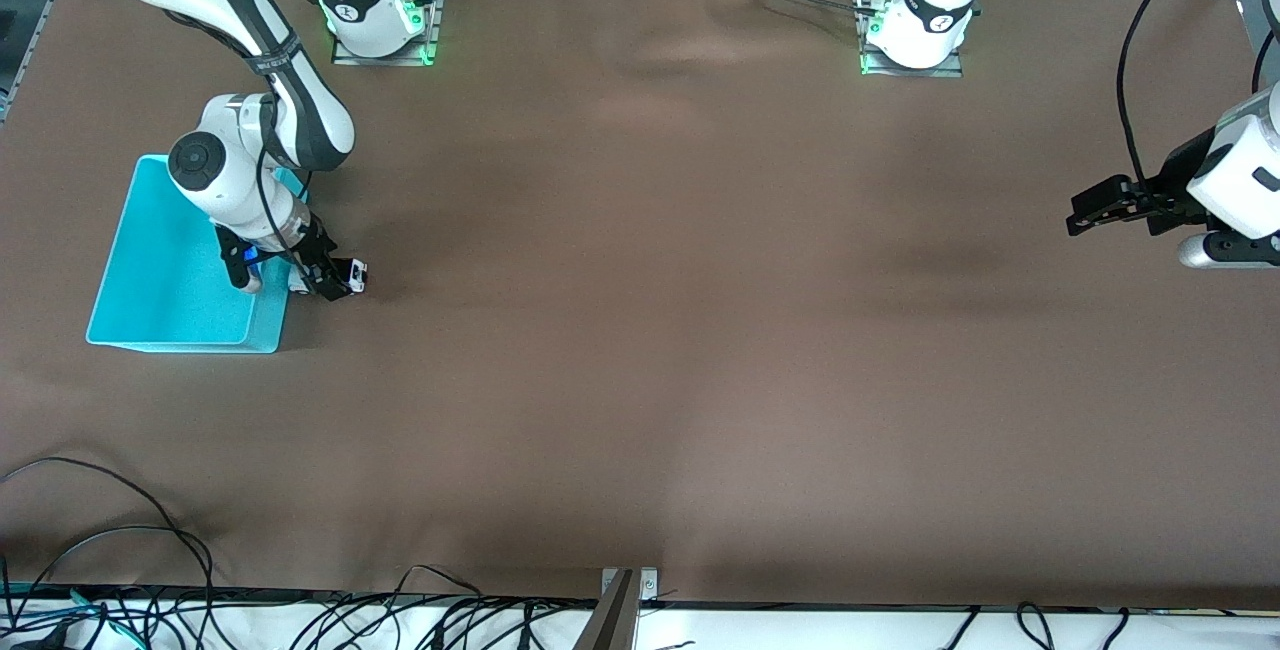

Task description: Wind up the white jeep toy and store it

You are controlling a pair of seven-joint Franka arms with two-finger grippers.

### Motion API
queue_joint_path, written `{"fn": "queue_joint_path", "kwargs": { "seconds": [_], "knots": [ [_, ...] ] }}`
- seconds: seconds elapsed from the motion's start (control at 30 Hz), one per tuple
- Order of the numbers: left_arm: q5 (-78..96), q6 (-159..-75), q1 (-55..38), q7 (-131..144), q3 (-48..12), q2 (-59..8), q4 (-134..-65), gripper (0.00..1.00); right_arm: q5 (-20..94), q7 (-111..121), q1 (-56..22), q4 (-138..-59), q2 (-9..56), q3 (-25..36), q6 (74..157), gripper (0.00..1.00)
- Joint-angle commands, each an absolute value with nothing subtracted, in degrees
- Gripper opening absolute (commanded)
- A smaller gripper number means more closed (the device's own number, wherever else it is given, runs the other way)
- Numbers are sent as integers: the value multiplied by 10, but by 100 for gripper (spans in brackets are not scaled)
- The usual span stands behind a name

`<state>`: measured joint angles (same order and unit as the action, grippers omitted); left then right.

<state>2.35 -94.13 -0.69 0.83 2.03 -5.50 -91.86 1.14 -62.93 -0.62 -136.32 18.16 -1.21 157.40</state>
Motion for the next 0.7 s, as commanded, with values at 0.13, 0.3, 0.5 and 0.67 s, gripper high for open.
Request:
{"fn": "queue_joint_path", "kwargs": {
  "seconds": [0.13,0.3,0.5,0.67],
  "knots": [
    [31,-945,-8,-4,21,-52,-921,100,7,-640,-4,-1361,180,-13,1581,17],
    [31,-945,-8,-4,21,-52,-921,100,5,-640,-4,-1361,177,-13,1579,7],
    [31,-945,-8,-4,21,-52,-920,100,3,-640,-4,-1361,168,-14,1578,0],
    [31,-945,-8,-4,21,-52,-920,100,3,-642,-4,-1361,151,-25,1572,0]
  ]
}}
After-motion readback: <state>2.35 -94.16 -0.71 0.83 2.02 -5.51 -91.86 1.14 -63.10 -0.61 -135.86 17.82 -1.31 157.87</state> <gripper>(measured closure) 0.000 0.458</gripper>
